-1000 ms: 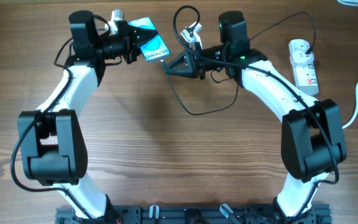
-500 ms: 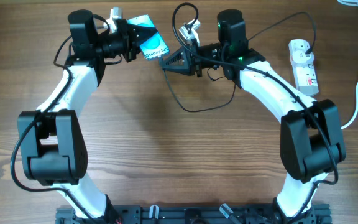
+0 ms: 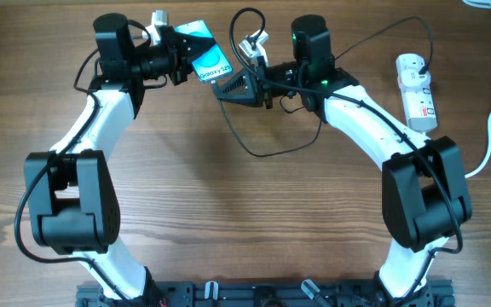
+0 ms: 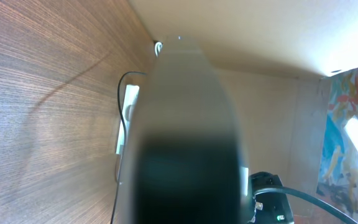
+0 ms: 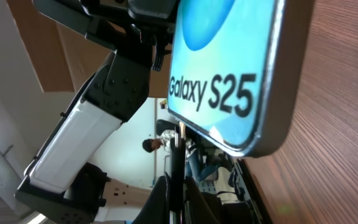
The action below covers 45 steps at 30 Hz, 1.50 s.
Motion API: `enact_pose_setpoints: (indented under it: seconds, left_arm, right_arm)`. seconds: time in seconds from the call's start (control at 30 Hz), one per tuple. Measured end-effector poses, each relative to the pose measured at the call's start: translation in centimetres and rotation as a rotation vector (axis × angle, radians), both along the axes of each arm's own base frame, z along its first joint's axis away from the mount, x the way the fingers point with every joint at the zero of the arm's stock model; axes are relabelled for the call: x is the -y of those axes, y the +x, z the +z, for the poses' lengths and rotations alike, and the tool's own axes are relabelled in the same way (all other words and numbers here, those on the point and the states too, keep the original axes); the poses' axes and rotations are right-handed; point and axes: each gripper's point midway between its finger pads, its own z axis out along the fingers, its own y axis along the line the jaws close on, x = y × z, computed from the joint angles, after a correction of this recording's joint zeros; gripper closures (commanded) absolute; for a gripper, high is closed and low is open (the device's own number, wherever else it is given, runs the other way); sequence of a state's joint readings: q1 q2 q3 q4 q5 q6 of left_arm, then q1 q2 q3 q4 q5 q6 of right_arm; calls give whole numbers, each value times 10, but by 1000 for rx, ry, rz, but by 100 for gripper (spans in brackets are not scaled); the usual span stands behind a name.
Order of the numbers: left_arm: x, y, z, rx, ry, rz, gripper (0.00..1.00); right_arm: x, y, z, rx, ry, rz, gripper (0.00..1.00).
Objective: Plug charger to phone and switch on socket
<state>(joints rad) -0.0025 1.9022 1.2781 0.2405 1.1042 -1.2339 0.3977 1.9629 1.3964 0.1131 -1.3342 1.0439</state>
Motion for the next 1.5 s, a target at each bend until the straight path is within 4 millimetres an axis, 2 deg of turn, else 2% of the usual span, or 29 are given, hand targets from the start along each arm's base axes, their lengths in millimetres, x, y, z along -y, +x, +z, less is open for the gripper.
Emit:
enact_pose_setpoints:
  seconds: [0.2, 1.5]
  left_arm:
    - [0, 0, 0, -1, -1, 0, 96]
    - [-5, -1, 5, 0, -22, -9, 96]
  right_arm:
    - [6, 6, 0, 0, 0, -18, 96]
    - [6, 7, -1, 33, 2, -20, 96]
